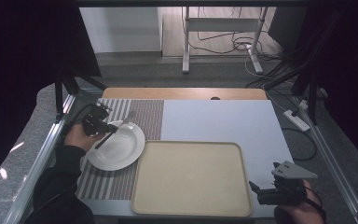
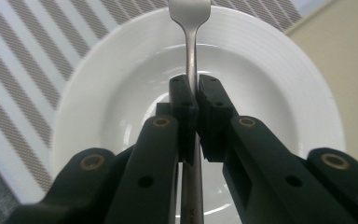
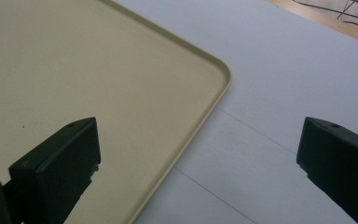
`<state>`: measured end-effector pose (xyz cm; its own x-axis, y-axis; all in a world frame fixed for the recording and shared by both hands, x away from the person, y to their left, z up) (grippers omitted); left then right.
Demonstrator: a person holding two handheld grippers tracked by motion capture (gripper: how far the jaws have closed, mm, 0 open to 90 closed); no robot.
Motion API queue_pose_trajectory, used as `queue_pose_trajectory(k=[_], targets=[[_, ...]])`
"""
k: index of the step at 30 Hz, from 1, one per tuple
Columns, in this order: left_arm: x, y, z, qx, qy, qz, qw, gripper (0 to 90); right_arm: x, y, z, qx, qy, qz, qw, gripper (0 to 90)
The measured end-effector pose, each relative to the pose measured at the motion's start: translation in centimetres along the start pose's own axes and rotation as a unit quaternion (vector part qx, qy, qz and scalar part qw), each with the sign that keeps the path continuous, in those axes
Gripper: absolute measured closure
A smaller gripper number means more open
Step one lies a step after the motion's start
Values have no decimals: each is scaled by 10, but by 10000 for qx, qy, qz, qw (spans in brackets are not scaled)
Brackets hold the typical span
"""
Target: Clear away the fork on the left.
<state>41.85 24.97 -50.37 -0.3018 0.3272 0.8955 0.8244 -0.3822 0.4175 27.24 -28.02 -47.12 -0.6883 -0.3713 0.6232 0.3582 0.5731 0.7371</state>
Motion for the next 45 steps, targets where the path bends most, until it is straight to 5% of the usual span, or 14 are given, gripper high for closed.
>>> queue_pose_trajectory(k=[25,34,45], targets=[[-10,-43,-87,-248,-380,212,9987,849,-1,0,1,69,-5,55,10000,1],[-20,-40,-120,-262,-617,191,9976,849,-2,0,2,122,-10,90,9999,1],[-48,-38,-166,-598,-628,510,9949,848,-2,0,3,191,-10,126,9997,2]])
Point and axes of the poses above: each handheld gripper's, and its own axes: x roughly backward along the jaws, y roughly out of its top, z roughly to its left, the point moved 6 cm from there along -x, roughly forward along the jaws, and after that the axes turned 7 degrees about x, right-handed, at the moved point
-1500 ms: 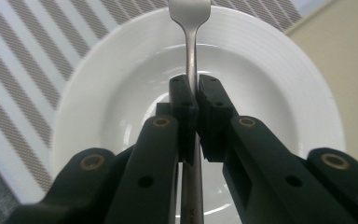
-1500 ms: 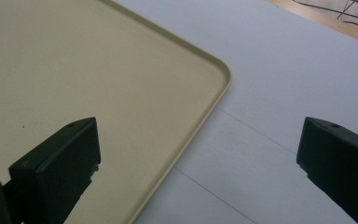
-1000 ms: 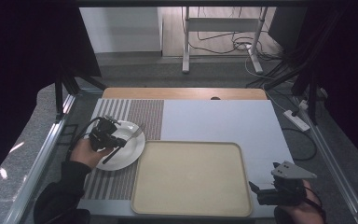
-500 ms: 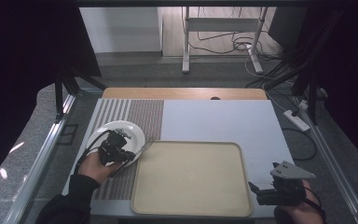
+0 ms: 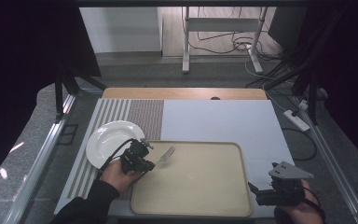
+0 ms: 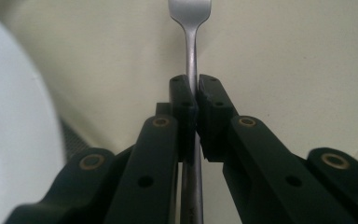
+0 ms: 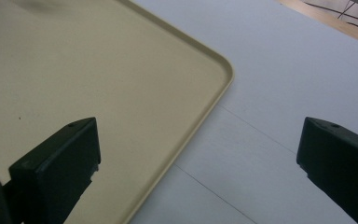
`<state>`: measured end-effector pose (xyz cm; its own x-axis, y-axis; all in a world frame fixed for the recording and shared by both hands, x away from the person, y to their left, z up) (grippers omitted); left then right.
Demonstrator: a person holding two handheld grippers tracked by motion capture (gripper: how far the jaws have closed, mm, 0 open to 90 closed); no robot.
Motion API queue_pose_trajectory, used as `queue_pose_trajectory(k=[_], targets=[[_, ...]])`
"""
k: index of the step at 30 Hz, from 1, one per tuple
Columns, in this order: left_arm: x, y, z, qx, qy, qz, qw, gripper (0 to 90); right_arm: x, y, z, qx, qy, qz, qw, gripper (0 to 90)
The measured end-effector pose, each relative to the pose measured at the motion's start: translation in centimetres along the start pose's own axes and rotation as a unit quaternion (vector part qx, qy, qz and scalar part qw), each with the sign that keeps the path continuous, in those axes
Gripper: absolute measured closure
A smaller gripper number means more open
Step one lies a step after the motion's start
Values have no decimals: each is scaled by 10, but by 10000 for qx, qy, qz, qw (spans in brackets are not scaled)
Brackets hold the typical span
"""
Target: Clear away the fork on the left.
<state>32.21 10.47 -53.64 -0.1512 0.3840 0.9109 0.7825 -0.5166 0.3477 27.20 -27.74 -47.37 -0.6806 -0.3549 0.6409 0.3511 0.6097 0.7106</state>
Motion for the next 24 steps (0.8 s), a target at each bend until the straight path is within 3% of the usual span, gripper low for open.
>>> queue_pose_trajectory(k=[5,10,12,15,17,21,24], targets=[[-15,3,-13,-161,36,170,9997,848,0,0,0,23,-9,23,10000,1],[-30,1,-17,-327,109,476,9983,834,0,0,0,29,-3,26,10000,2],[-27,5,-16,-470,240,363,9979,796,0,0,0,32,2,25,10000,1],[-17,14,-17,-560,150,33,9983,777,-1,0,0,16,11,19,10000,2],[-15,18,-21,-657,18,-20,9978,854,-1,0,0,-4,16,22,10000,2],[-26,21,-30,-772,-187,184,9967,886,-1,0,0,-1,11,19,10000,2],[-34,23,-34,-874,-133,298,9956,886,-1,0,0,0,9,23,10000,1]])
Point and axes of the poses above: each handheld gripper's, and its own axes: x roughly backward along the jaws, y roughly out of its top, z roughly to its left, the point moved 6 cm from there along -x, roughly forward along the jaws, and after that the axes turned 7 degrees about x, right-handed, at the moved point
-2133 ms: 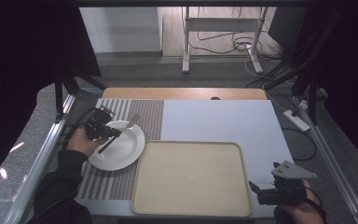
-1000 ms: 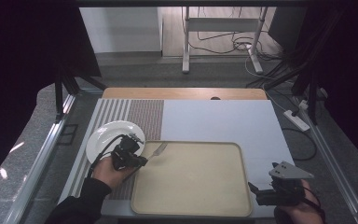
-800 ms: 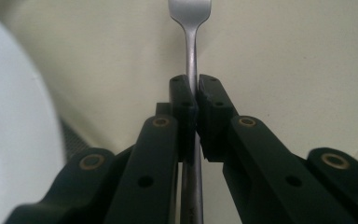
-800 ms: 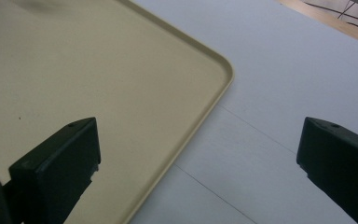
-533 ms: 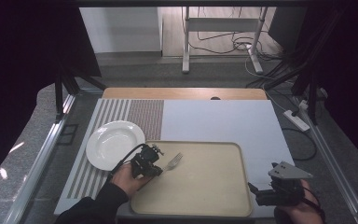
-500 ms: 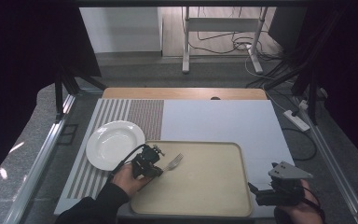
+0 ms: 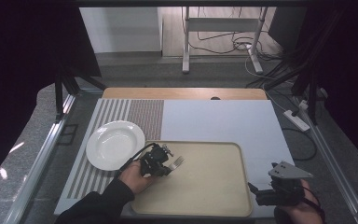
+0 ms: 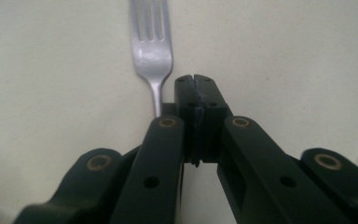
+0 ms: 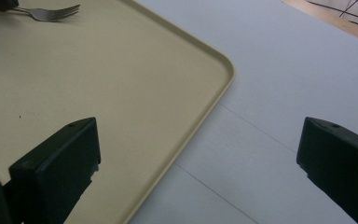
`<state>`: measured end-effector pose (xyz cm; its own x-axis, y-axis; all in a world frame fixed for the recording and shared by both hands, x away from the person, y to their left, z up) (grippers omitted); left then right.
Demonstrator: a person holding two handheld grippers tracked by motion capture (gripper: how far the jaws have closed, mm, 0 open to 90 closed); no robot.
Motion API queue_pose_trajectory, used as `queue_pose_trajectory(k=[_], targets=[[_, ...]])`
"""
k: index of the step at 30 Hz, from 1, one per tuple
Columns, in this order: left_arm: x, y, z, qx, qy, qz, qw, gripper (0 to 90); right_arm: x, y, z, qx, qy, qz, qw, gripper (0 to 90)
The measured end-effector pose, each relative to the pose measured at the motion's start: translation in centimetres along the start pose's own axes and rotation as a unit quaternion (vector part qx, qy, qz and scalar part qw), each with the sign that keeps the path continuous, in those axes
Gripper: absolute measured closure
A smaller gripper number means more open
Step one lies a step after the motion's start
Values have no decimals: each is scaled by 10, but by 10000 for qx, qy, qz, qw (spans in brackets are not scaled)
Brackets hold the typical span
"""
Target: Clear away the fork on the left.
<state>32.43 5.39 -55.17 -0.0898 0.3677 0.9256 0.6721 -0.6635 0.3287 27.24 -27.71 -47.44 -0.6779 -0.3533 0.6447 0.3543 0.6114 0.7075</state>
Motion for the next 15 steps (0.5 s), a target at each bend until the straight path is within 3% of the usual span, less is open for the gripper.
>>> queue_pose_trajectory(k=[6,15], targets=[[-12,7,1,-91,66,155,9998,887,0,0,0,4,4,3,10000,1],[-7,5,19,195,212,141,9995,887,0,0,0,23,11,-10,10000,2]])
Point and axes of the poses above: each handheld gripper's, and its own axes: x roughly backward along the jaws, y roughly out of its top, z roughly to its left, the point moved 6 cm from there along -x, roughly forward along the jaws, and after that the axes turned 7 degrees about x, right-handed, at the moved point
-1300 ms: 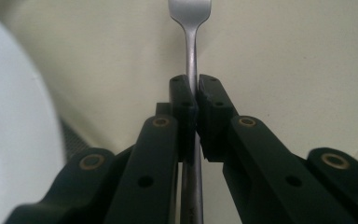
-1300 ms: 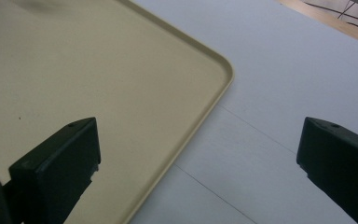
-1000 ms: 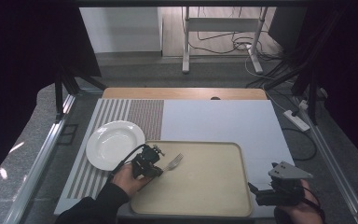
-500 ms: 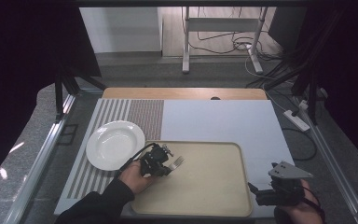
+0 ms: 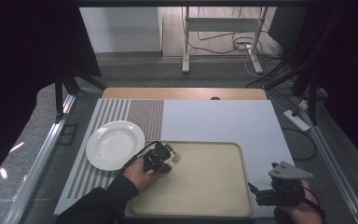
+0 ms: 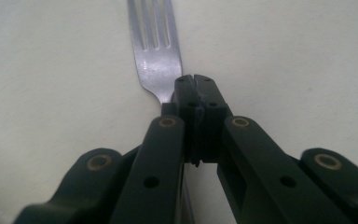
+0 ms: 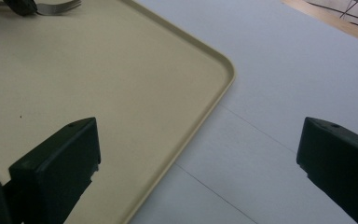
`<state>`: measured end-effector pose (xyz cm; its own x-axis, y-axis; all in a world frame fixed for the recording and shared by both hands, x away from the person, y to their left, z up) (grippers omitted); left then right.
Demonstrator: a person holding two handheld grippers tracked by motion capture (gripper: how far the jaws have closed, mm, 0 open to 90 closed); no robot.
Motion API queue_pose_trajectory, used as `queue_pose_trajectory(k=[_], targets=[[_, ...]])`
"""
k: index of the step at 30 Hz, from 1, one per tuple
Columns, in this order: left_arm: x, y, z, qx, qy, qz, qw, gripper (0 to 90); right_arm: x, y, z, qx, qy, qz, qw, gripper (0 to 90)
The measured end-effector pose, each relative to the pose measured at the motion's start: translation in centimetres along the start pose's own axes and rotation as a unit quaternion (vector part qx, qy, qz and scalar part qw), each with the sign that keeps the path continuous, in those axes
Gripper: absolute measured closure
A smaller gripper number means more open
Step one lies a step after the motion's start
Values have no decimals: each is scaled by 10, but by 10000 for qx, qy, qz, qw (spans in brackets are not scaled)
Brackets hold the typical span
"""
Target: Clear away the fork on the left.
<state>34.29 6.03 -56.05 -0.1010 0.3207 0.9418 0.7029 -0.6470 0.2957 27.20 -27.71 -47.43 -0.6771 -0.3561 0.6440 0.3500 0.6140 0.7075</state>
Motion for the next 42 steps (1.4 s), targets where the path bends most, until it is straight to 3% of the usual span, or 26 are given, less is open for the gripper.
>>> queue_pose_trajectory(k=[16,28,32,35,42], targets=[[10,-14,43,645,187,8,9977,886,0,0,0,18,-2,-7,10000,2],[15,-22,58,958,197,-2,9952,885,0,0,0,32,-6,-10,10000,2],[16,-21,58,919,244,-53,9955,866,0,0,0,35,-8,-14,10000,1],[21,-19,57,921,182,-241,9953,825,0,0,0,33,-8,-14,10000,1],[32,-18,51,668,124,-582,9960,730,0,0,0,32,-6,-14,10000,2]])
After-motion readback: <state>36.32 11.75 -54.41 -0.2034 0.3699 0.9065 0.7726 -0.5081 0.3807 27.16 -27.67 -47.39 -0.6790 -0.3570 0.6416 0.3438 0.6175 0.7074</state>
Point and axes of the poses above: each handheld gripper's, and its own axes: x roughly backward along the jaws, y roughly out of its top, z roughly to its left, the point moved 6 cm from there along -x, roughly forward along the jaws, and after that the axes turned 7 degrees about x, right-handed, at the moved point
